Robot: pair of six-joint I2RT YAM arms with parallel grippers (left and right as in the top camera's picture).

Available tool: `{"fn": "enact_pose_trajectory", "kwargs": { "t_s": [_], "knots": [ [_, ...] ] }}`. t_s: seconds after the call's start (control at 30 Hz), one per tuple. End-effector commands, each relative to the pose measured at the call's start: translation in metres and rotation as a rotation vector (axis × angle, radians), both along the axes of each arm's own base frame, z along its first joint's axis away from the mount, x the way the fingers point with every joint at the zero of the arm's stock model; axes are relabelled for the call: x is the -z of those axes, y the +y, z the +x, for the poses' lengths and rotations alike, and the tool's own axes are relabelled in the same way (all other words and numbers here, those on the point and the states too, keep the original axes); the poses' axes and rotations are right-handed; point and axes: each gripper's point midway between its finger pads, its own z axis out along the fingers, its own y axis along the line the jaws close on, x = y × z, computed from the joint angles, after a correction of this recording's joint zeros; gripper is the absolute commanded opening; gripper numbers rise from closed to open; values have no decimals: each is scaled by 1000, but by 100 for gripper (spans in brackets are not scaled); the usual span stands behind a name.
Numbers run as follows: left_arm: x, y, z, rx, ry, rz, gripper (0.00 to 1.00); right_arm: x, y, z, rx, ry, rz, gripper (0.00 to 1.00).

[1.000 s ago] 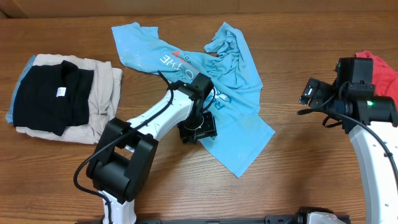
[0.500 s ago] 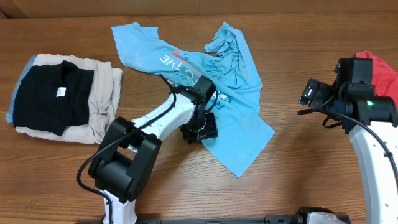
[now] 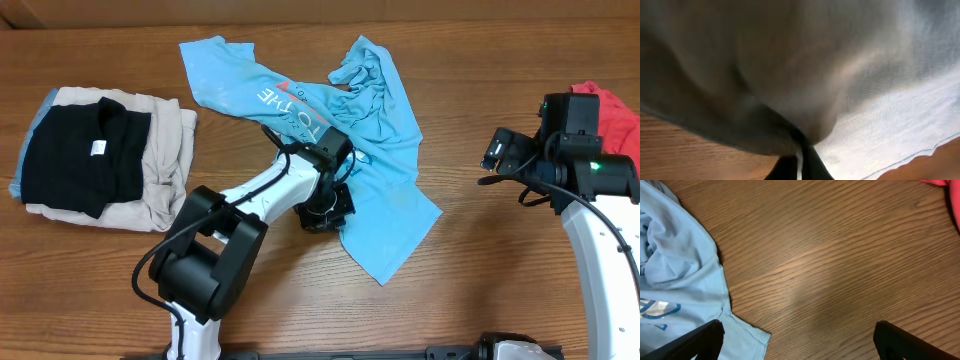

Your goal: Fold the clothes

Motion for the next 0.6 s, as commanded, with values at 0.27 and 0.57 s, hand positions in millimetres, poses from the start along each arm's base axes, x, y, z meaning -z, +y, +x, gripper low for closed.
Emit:
{"fn": "enact_pose_trajectory", "kwargs": {
  "t_s": [0.27, 0.57],
  "knots": [
    [-64, 98, 42, -48, -135, 132, 4, -7, 7, 6, -27, -28, 35, 100],
    [-189, 198, 21, -214, -427, 230, 4, 19, 56, 34, -288, -14, 232, 99]
  ]
}}
